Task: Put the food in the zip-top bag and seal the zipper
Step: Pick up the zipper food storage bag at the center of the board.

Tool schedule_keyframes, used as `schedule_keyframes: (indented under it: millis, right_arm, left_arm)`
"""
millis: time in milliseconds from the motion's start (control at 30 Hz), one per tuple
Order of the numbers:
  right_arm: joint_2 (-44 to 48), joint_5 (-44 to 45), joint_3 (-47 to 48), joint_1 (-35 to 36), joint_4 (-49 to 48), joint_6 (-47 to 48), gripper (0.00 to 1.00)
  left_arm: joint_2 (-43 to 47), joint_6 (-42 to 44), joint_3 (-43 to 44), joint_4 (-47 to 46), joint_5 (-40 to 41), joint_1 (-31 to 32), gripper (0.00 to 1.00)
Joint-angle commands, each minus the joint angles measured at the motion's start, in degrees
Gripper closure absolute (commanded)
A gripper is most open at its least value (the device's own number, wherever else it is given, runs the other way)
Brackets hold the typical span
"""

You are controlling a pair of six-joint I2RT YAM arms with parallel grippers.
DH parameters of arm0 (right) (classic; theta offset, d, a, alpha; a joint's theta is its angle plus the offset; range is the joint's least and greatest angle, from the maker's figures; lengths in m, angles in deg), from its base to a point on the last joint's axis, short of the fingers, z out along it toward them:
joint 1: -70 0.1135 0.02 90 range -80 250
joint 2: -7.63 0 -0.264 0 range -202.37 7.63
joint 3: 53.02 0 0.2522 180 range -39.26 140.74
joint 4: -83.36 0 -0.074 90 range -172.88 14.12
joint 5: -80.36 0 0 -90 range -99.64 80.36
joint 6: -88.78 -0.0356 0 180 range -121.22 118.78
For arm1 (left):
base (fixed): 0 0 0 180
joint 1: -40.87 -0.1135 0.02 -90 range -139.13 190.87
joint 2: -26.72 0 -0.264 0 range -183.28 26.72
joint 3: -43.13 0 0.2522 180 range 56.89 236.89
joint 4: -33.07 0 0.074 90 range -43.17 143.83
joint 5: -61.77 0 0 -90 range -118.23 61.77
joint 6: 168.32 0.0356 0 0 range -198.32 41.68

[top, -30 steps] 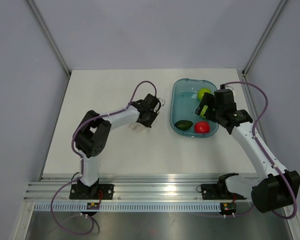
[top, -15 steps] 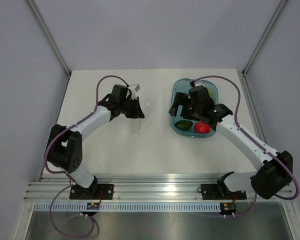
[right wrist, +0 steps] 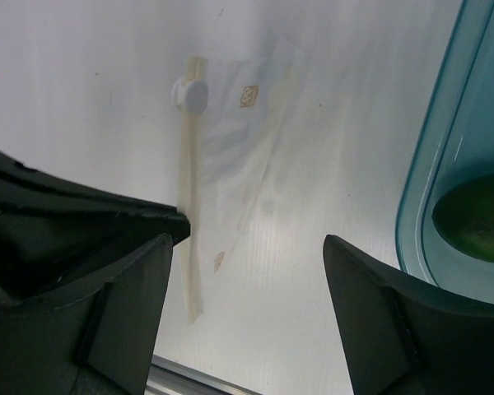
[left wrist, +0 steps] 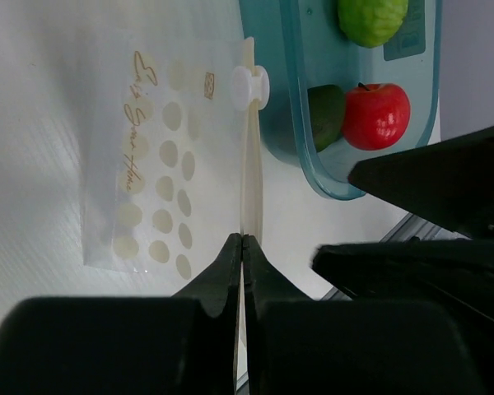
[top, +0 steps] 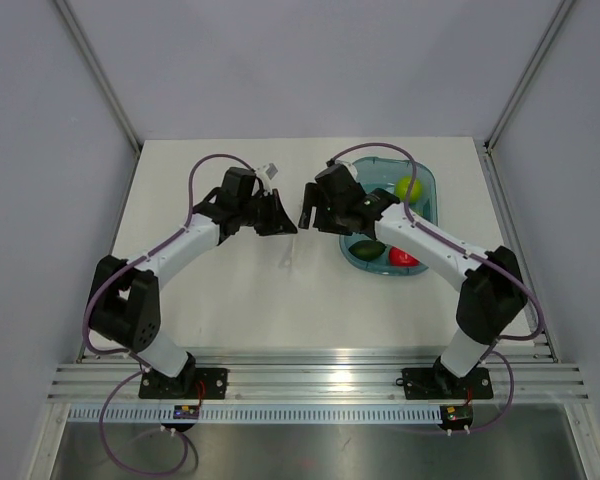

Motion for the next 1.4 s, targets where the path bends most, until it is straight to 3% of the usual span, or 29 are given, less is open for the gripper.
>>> schedule_keyframes:
  millis: [0,300,467,567,600,733,1000,1233,1367]
  right_arm:
    - [-3.0,1.6,3.9,0.1,2.5,-1.6,0.19]
    - [-6.6,0.5,4.3,0.6,1.3,-1.6,0.21]
    - [-8.5,0.8,4.9,0.6,1.0,-1.8,0.27]
    - [-9.5,1.3,5.9,0.6,1.1,-1.7,0.48]
    - [-9.5,1.8,6.2,0.6,1.2,-1.5,0.66]
    - [-8.1,6.1,6.1,0.5,3.0,-0.6,1.00]
    - [-9.2,8.6,8.6,0.5,5.5,1.0,1.00]
    - [-10.3,5.0,11.1,2.0,3.6,-0.3,1.00]
    - [-12.7,4.9,13.3,2.6,4.9,-0.3,1.00]
  left_arm:
    - [3.0,-2.1,-0.3,-3.0,-1.1,-0.1,1.00]
    - [2.5,-1.3,0.3,-3.1,-2.6,-0.5,1.00]
    - [2.9,-1.2,0.8,-2.6,-3.2,-0.5,1.00]
    - [2.9,-1.0,1.0,-2.3,-3.4,-0.5,1.00]
    - [2.7,-0.7,1.1,-2.0,-3.2,-0.6,1.00]
    - [1.4,1.9,2.1,4.0,1.2,-1.9,1.00]
    - [1.0,5.5,2.6,8.7,4.4,-5.5,1.00]
    - [-1.1,4.8,2.8,7.3,-0.4,-4.7,1.00]
    - [-1.7,3.4,2.7,6.5,-0.9,-3.7,0.92]
